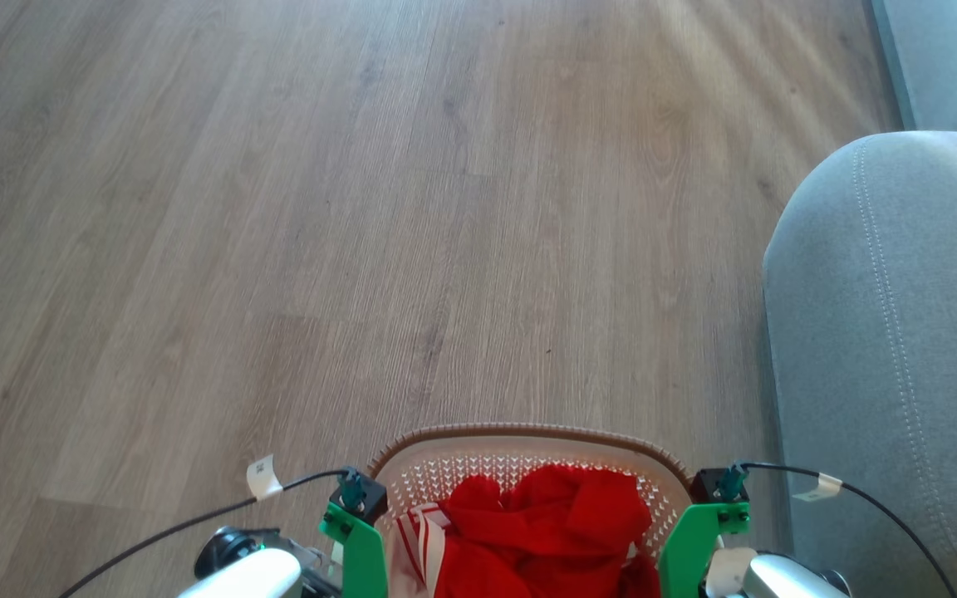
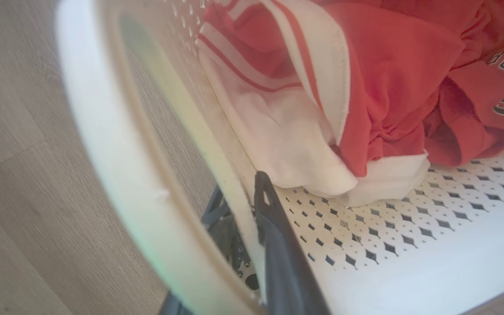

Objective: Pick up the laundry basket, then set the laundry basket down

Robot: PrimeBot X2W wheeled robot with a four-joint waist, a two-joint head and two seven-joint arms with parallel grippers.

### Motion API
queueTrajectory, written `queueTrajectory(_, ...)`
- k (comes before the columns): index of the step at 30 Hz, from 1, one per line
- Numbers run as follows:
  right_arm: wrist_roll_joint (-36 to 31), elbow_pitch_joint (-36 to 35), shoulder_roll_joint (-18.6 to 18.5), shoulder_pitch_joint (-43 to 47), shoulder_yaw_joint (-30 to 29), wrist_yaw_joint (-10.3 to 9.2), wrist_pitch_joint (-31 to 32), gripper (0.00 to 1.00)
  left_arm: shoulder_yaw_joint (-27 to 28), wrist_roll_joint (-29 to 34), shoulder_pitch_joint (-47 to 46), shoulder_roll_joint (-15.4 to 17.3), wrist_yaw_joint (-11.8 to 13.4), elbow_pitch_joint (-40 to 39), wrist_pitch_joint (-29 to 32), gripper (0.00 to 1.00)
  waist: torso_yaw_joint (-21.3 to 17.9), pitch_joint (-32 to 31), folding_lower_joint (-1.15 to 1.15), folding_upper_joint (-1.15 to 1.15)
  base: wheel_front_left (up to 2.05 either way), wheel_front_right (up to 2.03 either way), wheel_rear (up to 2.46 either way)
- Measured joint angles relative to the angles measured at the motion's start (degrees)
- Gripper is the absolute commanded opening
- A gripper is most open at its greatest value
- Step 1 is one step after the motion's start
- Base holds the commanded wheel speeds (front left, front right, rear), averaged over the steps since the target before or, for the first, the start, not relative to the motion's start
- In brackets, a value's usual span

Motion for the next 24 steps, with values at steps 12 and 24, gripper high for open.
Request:
queueTrajectory(12, -1.4, -0.9, 0.0, 0.2, -1.4, 0.00, 1.0, 0.00, 0.0, 0.0, 0.0, 0.0, 0.0, 0.1, -0.5, 0.00, 0.0, -0.5, 0.00, 0.00, 0.00, 0.00, 0.00)
queueTrajectory(24, -2.7, -2.4, 0.0, 1.4, -2.8, -0.01, 1.6, 0.00, 0.0, 0.0, 0.1, -0.1, 0.0, 0.5, -0.6, 0.00, 0.1, -1.0, 0.00, 0.00, 0.00, 0.00, 0.00)
